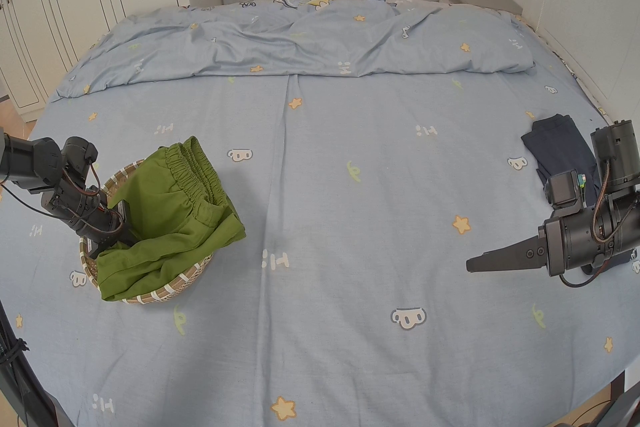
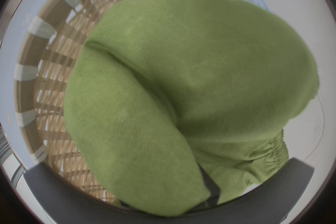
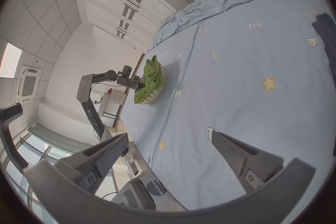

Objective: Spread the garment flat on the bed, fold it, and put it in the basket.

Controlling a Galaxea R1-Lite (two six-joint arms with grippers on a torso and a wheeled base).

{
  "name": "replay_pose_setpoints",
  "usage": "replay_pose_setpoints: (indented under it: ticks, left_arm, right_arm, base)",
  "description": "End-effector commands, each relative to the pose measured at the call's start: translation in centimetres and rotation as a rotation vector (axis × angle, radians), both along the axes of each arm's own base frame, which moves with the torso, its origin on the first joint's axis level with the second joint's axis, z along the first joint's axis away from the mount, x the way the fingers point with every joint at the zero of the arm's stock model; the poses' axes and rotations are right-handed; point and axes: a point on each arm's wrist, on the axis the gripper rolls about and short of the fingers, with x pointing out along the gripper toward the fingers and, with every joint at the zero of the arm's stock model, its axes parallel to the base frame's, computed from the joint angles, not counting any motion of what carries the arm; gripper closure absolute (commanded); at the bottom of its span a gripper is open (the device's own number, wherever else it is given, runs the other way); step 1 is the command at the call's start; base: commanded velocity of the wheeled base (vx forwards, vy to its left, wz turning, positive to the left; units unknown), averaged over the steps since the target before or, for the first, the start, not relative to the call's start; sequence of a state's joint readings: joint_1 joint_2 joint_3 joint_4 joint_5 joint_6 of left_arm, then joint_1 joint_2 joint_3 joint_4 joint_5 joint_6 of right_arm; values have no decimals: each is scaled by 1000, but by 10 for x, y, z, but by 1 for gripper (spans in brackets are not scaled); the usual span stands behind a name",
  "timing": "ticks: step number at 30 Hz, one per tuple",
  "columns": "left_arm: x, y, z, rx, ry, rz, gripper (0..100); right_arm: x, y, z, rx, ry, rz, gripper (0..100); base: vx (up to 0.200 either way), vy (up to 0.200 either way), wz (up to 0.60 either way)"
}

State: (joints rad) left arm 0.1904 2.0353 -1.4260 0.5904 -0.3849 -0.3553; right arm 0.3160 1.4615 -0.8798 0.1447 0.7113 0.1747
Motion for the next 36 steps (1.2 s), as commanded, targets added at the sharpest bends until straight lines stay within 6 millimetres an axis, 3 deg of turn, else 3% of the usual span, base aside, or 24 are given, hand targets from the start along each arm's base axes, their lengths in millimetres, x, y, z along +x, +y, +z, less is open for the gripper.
replay_pose_setpoints:
  ticks: [1, 10, 14, 15, 24, 32, 34, 35, 36]
  left_arm:
    - [13, 2, -20, -8, 61, 2, 100]
    - [11, 2, -17, -7, 65, 2, 100]
    - [4, 0, -4, -8, 76, -5, 100]
    - [2, -1, 1, -7, 75, -6, 0]
    - [-23, -5, 45, 28, -22, 5, 0]
    - [-52, -10, 77, 192, -40, 67, 0]
    - [-71, -19, 91, 219, -69, 69, 0]
    - [-90, -30, 105, 219, -120, 72, 0]
    - [-94, -32, 108, 214, -130, 75, 0]
  right_arm:
    - [0, 0, -1, 0, 2, 2, 0]
    - [0, 1, -1, -1, 5, 6, 0]
    - [0, 2, -1, -1, 5, 11, 0]
    - [0, 2, -1, -1, 5, 11, 0]
    - [-1, 2, 0, 0, 1, 11, 0]
    - [-3, 1, 2, -1, -10, 6, 0]
    - [-12, -2, 7, 2, -41, -2, 0]
    - [-27, -10, 15, 8, -90, -20, 0]
    - [-30, -11, 16, 10, -99, -23, 0]
  base:
    - [0, 0, 0]
    - [0, 0, 0]
    - [0, 0, 0]
    - [0, 0, 0]
    - [0, 0, 0]
    - [0, 0, 0]
    - [0, 0, 0]
    - [0, 0, 0]
    - [0, 0, 0]
